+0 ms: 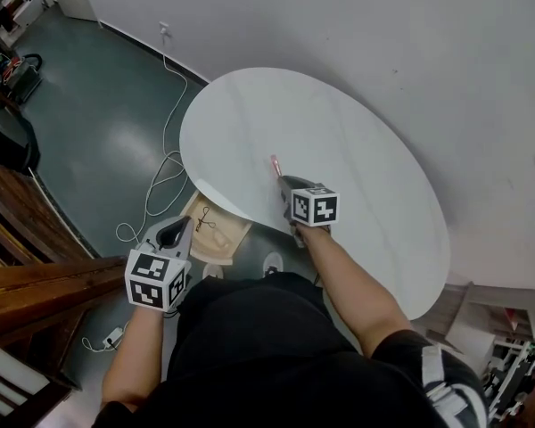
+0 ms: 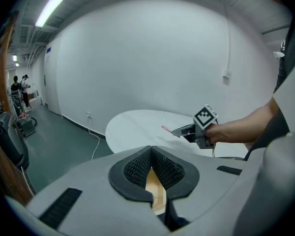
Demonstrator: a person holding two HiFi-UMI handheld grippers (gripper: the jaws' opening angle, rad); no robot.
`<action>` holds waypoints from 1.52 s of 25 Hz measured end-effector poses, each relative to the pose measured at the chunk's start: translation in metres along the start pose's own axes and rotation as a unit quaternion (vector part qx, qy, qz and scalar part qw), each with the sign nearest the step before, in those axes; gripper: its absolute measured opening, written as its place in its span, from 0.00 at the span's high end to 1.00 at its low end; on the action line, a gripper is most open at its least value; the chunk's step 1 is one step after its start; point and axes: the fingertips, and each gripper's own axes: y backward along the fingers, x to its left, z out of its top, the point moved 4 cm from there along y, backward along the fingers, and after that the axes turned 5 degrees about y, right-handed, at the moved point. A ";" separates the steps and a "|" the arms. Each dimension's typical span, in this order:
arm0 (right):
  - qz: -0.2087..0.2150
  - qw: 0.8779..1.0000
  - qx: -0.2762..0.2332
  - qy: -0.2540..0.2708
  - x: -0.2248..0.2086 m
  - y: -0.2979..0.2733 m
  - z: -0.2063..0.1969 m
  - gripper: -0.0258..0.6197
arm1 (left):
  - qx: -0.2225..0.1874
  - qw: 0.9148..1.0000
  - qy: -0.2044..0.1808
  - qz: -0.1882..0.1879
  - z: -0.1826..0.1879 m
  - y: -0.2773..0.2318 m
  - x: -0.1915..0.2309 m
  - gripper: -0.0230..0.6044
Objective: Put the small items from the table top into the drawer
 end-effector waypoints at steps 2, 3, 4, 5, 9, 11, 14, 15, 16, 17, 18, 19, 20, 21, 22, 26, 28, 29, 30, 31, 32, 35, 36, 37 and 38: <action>0.006 1.000 -0.001 0.005 0.013 0.004 -0.004 0.90 | 0.003 1.000 -0.001 -0.007 -0.002 0.000 0.003 0.94; 0.007 1.000 0.000 0.007 0.019 0.005 -0.006 0.90 | 0.005 1.000 -0.002 -0.011 -0.004 0.000 0.005 0.94; 0.008 1.000 0.000 0.007 0.024 0.006 -0.009 0.90 | 0.006 1.000 -0.002 -0.015 -0.005 0.000 0.006 0.94; 0.008 1.000 0.002 0.005 0.029 0.007 -0.012 0.90 | 0.009 1.000 -0.002 -0.018 -0.007 0.000 0.008 0.94; 0.016 1.000 0.005 -0.002 0.052 0.007 -0.022 0.90 | 0.016 0.999 -0.005 -0.030 -0.012 0.000 0.017 0.94; 0.025 1.000 0.008 -0.001 0.066 0.005 -0.027 0.90 | 0.018 0.999 -0.004 -0.034 -0.014 0.000 0.021 0.94; 0.044 0.999 0.013 0.009 0.090 -0.001 -0.034 0.90 | 0.024 0.999 -0.003 -0.038 -0.020 0.000 0.028 0.94; 0.051 0.998 0.015 0.014 0.098 -0.003 -0.036 0.90 | 0.026 0.999 -0.003 -0.038 -0.023 0.000 0.031 0.94; 0.058 0.998 0.018 0.019 0.107 -0.004 -0.038 0.90 | 0.028 0.999 -0.002 -0.038 -0.025 0.001 0.034 0.94; 0.066 0.997 0.020 0.025 0.116 -0.006 -0.039 0.90 | 0.030 0.999 0.000 -0.037 -0.028 0.003 0.037 0.94; 0.073 0.996 0.024 0.033 0.126 -0.007 -0.040 0.90 | 0.031 0.999 0.002 -0.037 -0.030 0.004 0.040 0.94; 0.081 0.995 0.028 0.045 0.135 -0.009 -0.042 0.90 | 0.032 0.999 0.005 -0.035 -0.032 0.006 0.043 0.94; 0.088 0.994 0.034 0.060 0.145 -0.012 -0.045 0.90 | 0.032 0.999 0.008 -0.033 -0.034 0.008 0.046 0.94; 0.096 0.992 0.041 0.076 0.154 -0.015 -0.048 0.90 | 0.031 0.999 0.011 -0.031 -0.036 0.010 0.048 0.94; 0.104 0.989 0.049 0.091 0.161 -0.019 -0.052 0.90 | 0.030 0.999 0.014 -0.030 -0.037 0.011 0.050 0.94; 0.125 0.980 0.087 0.128 0.181 -0.035 -0.074 0.90 | 0.028 0.999 0.025 -0.025 -0.042 0.015 0.052 0.94; 0.128 0.976 0.107 0.138 0.185 -0.047 -0.086 0.90 | 0.030 0.999 0.031 -0.019 -0.046 0.017 0.055 0.94; 0.128 0.975 0.117 0.140 0.186 -0.054 -0.093 0.90 | 0.032 0.999 0.034 -0.016 -0.049 0.018 0.057 0.94; 0.127 0.974 0.127 0.140 0.186 -0.060 -0.099 0.90 | 0.033 0.999 0.038 -0.013 -0.051 0.018 0.058 0.94; 0.124 0.973 0.136 0.139 0.185 -0.067 -0.105 0.90 | 0.035 0.998 0.041 -0.012 -0.053 0.018 0.059 0.94; 0.119 0.972 0.144 0.140 0.184 -0.074 -0.110 0.90 | 0.035 0.998 0.044 -0.011 -0.054 0.018 0.059 0.94; 0.096 0.970 0.165 0.153 0.177 -0.096 -0.124 0.90 | 0.037 0.998 0.047 -0.010 -0.057 0.020 0.057 0.94; 0.089 0.968 0.176 0.154 0.174 -0.103 -0.130 0.90 | 0.039 0.998 0.048 -0.010 -0.059 0.021 0.056 0.94; 0.083 0.967 0.189 0.152 0.171 -0.110 -0.137 0.90 | 0.042 0.998 0.049 -0.010 -0.061 0.022 0.056 0.94; 0.080 0.964 0.203 0.150 0.168 -0.117 -0.145 0.90 | 0.046 0.998 0.049 -0.010 -0.064 0.024 0.055 0.94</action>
